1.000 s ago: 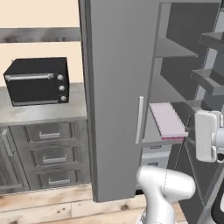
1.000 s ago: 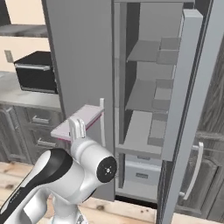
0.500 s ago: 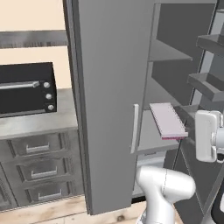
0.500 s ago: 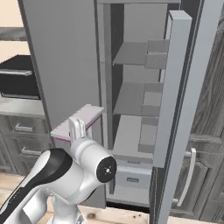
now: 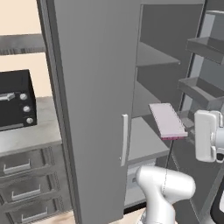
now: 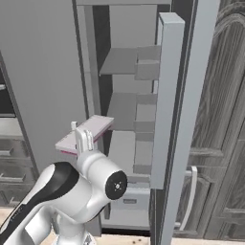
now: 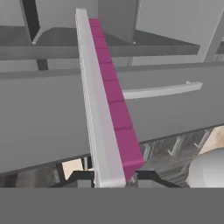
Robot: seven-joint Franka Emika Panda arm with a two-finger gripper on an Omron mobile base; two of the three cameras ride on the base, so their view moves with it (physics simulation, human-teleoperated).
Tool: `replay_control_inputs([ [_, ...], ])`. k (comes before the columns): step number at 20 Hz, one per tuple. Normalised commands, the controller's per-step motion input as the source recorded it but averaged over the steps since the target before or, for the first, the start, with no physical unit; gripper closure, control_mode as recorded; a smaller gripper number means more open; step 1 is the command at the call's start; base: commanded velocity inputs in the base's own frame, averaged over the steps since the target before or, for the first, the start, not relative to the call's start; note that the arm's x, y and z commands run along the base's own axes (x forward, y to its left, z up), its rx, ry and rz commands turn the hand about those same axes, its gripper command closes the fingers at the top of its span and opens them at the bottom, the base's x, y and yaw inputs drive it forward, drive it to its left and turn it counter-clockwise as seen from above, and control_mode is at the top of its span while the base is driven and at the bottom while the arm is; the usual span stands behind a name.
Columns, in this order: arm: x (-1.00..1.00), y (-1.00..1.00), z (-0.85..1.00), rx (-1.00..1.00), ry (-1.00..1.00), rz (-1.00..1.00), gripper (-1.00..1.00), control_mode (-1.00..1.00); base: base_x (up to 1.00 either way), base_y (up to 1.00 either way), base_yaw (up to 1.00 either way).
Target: The ice cube tray has been filled with water. Take the tray and place it in the freezer to make ice. Close the freezer door after placing the tray.
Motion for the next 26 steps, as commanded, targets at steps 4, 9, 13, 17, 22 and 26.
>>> replay_control_inputs([
  [4, 0.0, 0.0, 0.0, 0.0, 0.0, 0.0, 1.0, 1.0, 0.26, -0.14, -0.19],
  [9, 0.05, 0.0, 0.03, 0.0, -0.01, -0.03, 1.0, -1.0, 0.02, 0.0, -0.03],
  [13, 0.41, 0.09, 0.21, 0.0, -0.03, 0.0, 1.0, -1.0, 0.0, 0.0, 0.0],
  [17, 0.51, 0.03, 0.34, 0.0, -0.06, 0.0, 1.0, -1.0, 0.0, 0.0, 0.0],
  [22, 0.58, 0.03, 0.34, 0.0, -0.1, -0.02, 1.0, -1.0, 0.0, 0.0, 0.0],
  [26, 0.35, 0.0, 0.36, -0.02, -0.17, -0.04, 1.0, -1.0, 0.0, 0.0, 0.0],
])
